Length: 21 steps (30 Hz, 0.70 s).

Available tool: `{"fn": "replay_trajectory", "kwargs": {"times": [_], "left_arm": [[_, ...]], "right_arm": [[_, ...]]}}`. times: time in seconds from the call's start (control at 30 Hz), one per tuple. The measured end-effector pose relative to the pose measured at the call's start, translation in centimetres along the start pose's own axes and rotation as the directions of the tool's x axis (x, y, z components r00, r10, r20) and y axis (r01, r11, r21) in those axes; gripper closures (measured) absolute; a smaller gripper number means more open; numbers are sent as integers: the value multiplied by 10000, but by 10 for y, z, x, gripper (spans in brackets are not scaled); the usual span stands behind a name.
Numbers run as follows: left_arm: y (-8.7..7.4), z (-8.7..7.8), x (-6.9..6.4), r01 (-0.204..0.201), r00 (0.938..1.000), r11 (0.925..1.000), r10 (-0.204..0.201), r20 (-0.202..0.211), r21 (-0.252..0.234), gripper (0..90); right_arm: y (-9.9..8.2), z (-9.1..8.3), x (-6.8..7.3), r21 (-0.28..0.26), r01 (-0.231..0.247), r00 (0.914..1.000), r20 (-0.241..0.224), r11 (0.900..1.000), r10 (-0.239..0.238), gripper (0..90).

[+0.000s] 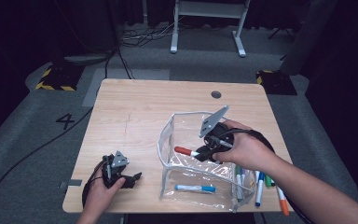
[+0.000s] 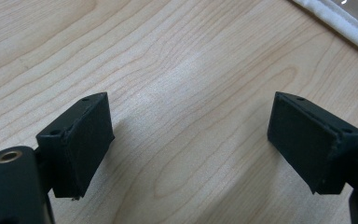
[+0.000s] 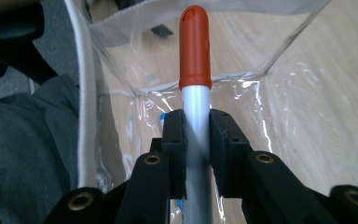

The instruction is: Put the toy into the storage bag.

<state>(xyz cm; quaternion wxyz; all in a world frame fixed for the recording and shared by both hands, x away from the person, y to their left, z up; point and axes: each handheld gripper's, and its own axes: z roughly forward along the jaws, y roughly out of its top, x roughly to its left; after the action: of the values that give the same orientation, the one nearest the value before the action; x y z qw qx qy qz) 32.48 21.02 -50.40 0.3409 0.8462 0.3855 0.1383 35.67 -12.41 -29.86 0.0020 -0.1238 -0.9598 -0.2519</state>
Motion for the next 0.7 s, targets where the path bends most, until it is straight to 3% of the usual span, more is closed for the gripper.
{"fn": "replay_trajectory", "kwargs": {"times": [0.37, 0.43, 0.7], "left_arm": [[0, 0, 0, -2, 10000, 10000, 2, 3, -1, 143], [0, 0, 0, -1, 10000, 10000, 1, 3, -4, 143], [0, 0, 0, -4, 10000, 10000, 4, 2, -1, 143]], "right_arm": [[-7, 55, -13, 1353, -17, 9919, -1254, 9908, 189, 774], [-9, 63, -11, 1625, 20, 9878, -1540, 9867, 234, 774], [-15, 88, -8, 2648, 28, 9821, -1824, 9643, 472, 773]]}}
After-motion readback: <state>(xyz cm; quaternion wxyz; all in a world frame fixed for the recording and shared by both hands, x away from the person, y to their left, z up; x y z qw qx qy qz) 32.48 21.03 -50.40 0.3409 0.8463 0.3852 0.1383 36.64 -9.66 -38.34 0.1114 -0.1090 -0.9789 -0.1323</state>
